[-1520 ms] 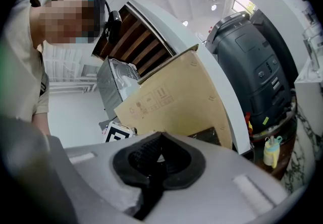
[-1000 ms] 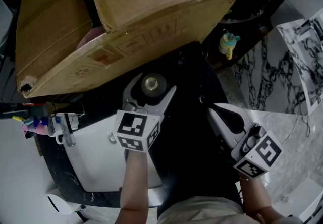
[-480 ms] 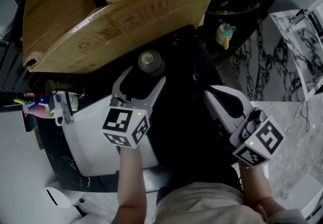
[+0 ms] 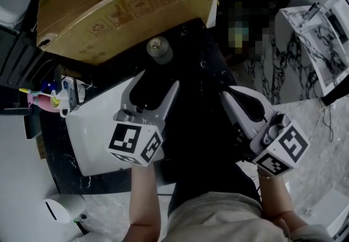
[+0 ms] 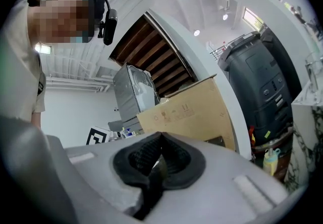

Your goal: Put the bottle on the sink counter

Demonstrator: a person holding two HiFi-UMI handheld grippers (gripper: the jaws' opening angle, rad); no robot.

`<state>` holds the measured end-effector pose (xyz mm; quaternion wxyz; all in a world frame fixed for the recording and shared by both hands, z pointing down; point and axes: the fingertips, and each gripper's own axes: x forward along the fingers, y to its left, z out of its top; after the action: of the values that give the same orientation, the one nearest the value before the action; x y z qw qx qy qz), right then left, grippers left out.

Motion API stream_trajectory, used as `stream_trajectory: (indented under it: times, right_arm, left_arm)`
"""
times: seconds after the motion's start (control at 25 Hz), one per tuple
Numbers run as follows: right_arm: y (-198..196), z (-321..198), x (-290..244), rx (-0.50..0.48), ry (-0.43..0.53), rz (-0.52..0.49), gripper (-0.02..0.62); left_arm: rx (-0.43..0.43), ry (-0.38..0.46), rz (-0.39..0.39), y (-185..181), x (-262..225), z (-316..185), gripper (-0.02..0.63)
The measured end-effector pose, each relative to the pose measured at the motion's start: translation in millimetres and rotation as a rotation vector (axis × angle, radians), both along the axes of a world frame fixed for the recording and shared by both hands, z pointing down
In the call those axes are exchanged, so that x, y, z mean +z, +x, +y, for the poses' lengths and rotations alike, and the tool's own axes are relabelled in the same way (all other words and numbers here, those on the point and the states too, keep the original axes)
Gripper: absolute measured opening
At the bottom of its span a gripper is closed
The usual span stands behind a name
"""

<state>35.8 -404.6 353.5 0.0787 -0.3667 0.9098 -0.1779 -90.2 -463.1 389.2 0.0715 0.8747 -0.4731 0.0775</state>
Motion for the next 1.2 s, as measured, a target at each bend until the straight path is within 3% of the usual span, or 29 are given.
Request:
stream_trajectory:
  times: [0.2, 0.4, 0.56, 0.76, 1.2]
  right_arm:
    - [1, 42, -14, -0.021, 0.040, 0.014, 0.003]
    - [0, 82, -27, -0.030, 0.089, 0.046, 0.003]
    - [-7, 118, -42, -0.065, 0.130, 0.043, 0.003]
    - [-19, 155, -58, -0.115, 0.188, 0.063, 0.003]
    - [-48, 209, -65, -0.207, 0.243, 0.132, 0.003]
  left_arm:
    - [0.006, 0.109, 0.053, 7, -39, 54, 0.245]
    - [0.002, 0.224, 0.075, 10, -74, 111, 0.087]
    - [-0.006, 0.268, 0.098, 10, -91, 155, 0.046]
    - [-0.007, 0.265, 0.170, 5, -99, 201, 0.016]
    - [-0.007, 0.227, 0.253, -1, -100, 266, 0.006]
